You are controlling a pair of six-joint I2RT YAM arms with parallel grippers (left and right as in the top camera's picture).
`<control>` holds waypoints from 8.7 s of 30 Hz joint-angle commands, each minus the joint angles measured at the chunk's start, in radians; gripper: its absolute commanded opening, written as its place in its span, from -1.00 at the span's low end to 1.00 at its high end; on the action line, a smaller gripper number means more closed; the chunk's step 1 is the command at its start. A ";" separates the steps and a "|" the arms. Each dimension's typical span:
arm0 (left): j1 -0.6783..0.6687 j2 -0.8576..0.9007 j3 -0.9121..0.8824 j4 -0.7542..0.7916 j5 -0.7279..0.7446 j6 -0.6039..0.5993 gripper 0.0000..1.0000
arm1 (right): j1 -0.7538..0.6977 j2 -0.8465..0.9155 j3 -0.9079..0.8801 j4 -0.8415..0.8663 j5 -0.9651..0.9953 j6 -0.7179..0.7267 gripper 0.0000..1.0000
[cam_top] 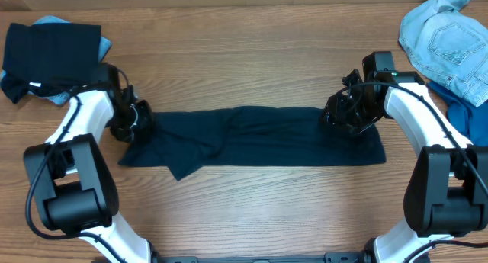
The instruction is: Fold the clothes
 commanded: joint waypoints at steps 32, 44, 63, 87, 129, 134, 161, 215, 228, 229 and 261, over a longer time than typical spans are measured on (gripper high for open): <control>0.109 -0.014 0.023 0.073 0.285 -0.029 -0.47 | 0.002 -0.013 0.003 -0.014 0.012 -0.004 0.18; 0.108 -0.014 0.023 0.101 0.332 -0.028 -0.43 | 0.002 -0.012 -0.080 0.036 0.063 0.028 -0.32; 0.109 -0.014 0.023 0.133 0.408 -0.027 -0.40 | -0.053 0.025 -0.350 0.360 0.202 0.192 -0.54; 0.113 -0.014 0.023 0.073 0.274 0.039 -0.92 | -0.051 0.025 -0.350 0.386 0.198 0.193 -0.53; 0.066 -0.014 0.023 0.257 0.475 -0.117 -0.30 | -0.051 0.025 -0.350 0.382 0.197 0.193 -0.53; -0.116 -0.013 0.023 0.199 0.288 -0.088 -0.38 | -0.051 0.025 -0.350 0.381 0.197 0.193 -0.53; -0.256 -0.021 0.023 -0.018 0.150 0.035 -0.71 | -0.051 0.025 -0.350 0.379 0.164 0.192 -0.53; -0.347 -0.039 -0.035 -0.183 0.030 0.134 -0.73 | -0.051 0.025 -0.350 0.367 0.164 0.193 -0.53; -0.342 -0.141 0.159 -0.189 0.084 0.163 -0.61 | -0.054 0.024 -0.338 0.401 0.156 0.115 -0.76; -0.342 -0.141 0.159 -0.187 0.038 0.157 -0.59 | -0.060 0.025 -0.317 0.407 0.156 0.101 -0.76; -0.341 0.067 0.018 -0.186 -0.194 0.144 -0.64 | -0.153 0.025 -0.038 0.273 0.229 0.075 0.32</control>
